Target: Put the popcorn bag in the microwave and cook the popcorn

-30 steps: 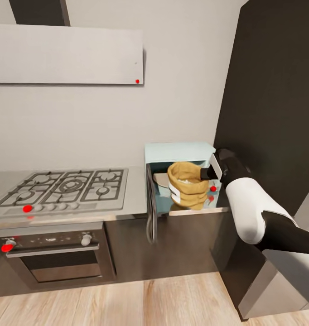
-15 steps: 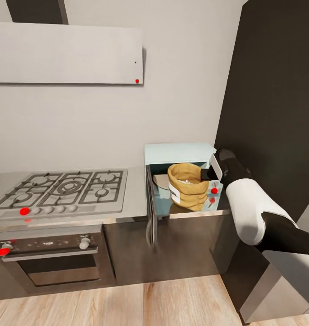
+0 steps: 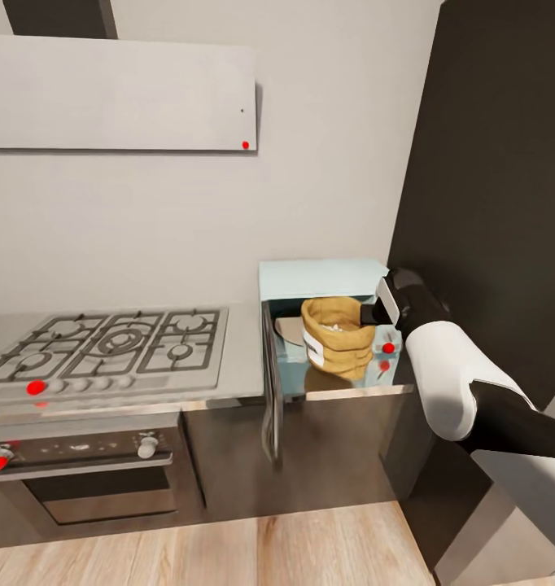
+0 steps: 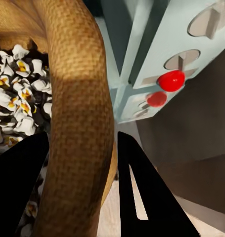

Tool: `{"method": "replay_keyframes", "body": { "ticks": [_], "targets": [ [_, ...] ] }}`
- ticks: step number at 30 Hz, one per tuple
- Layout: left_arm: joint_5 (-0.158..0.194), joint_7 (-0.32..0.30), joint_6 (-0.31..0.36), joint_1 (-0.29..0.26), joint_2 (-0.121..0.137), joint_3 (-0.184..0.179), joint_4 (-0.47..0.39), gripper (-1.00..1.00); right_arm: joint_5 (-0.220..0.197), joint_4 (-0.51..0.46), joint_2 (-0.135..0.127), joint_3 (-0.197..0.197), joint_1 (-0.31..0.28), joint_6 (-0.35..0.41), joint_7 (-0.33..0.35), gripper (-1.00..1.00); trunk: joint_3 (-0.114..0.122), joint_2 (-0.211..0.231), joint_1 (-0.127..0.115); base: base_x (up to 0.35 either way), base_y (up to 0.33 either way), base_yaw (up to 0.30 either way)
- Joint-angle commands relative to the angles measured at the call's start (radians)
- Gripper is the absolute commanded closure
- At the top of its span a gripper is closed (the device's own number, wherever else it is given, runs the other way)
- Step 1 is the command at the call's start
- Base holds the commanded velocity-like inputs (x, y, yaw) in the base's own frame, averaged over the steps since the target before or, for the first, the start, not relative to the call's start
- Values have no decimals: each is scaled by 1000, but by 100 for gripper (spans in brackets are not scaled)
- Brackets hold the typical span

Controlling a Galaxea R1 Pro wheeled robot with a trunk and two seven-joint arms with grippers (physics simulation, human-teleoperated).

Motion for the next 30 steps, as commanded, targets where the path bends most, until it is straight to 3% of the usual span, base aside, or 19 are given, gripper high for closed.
{"method": "replay_keyframes", "body": {
  "ticks": [1,15,30],
  "targets": [
    [4,3,-2,0,0,0,-1,-100,-6,-22,1,-7,-2,2,-4,100,-1,-1,1,235,0,0],
    [4,3,-2,0,0,0,-1,-100,-7,-16,2,-6,-2,2,-4,100,-1,-1,1,204,0,0],
    [4,4,-2,0,-1,1,-1,-100,-9,-15,3,-6,-2,2,-3,100,-1,-1,1,10,64,0]
  ]
}}
